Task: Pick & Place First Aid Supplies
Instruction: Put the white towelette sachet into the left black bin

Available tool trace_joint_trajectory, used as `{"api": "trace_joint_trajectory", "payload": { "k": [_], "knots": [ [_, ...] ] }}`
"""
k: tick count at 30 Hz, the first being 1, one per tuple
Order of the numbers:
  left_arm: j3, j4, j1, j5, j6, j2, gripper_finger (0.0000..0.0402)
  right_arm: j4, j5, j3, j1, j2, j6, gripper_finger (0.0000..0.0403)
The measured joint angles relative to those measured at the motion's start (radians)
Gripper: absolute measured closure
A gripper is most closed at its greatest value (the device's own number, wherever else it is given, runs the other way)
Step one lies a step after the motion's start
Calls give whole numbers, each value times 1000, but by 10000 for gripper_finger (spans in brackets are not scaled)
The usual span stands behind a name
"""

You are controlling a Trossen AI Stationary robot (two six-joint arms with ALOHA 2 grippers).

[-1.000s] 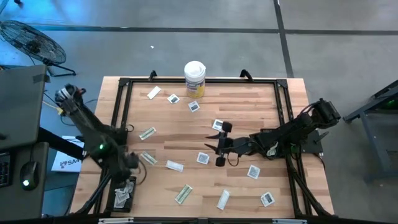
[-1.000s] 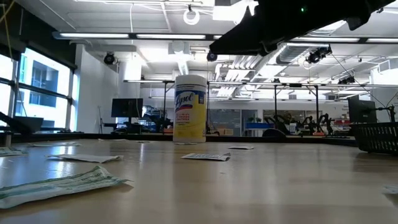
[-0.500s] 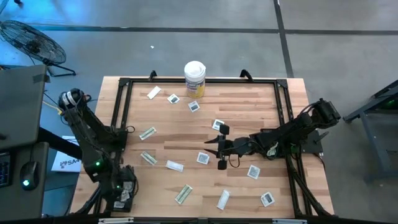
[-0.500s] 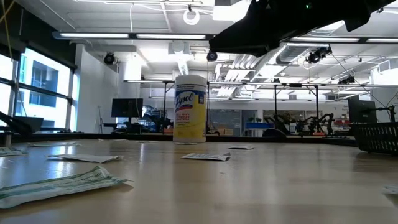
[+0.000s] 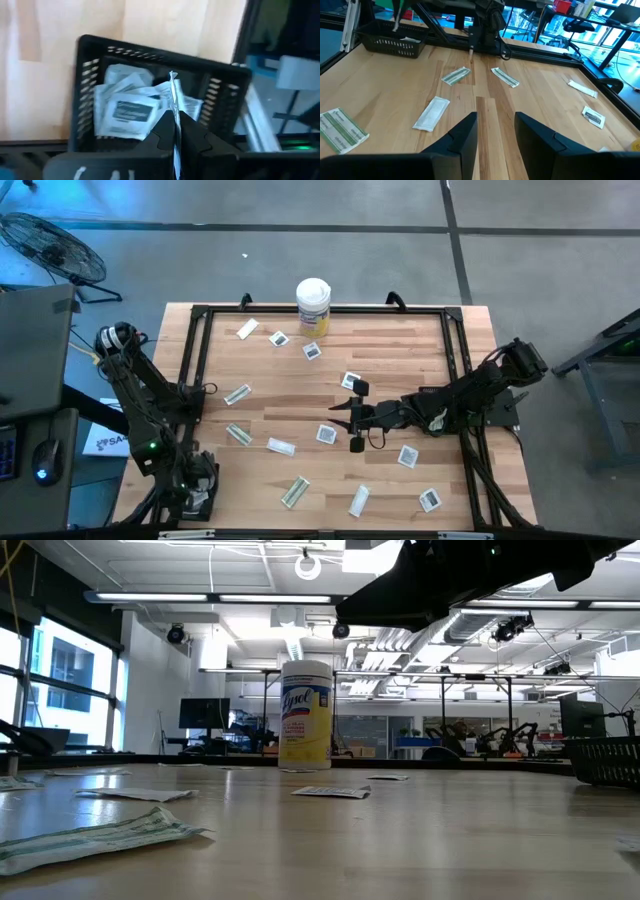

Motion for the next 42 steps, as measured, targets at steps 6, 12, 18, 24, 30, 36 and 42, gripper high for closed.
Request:
{"api": "trace_joint_trajectory", "payload": {
  "k": [6, 12, 18, 24, 30, 36, 42],
  "knots": [
    [-14, 14, 2, 4, -90, 0, 390, 0, 0, 0, 0, 0, 0, 279],
    [-61, 2, 2, 28, -158, 0, 353, 0, 0, 0, 0, 0, 0, 279],
    [-65, 2, 2, 43, -131, -7, 318, 0, 0, 0, 0, 0, 0, 279],
    [-65, -89, 4, 26, -92, -44, 314, 0, 0, 0, 0, 0, 0, 279],
    [-41, -257, 82, -115, -22, -107, 314, 0, 0, 0, 0, 0, 0, 279],
    [-38, -230, 241, -541, 286, -145, 314, 0, 0, 0, 0, 0, 0, 279],
    [-94, 41, 430, -831, 593, -146, 314, 0, 0, 0, 0, 0, 0, 279]
  ]
}}
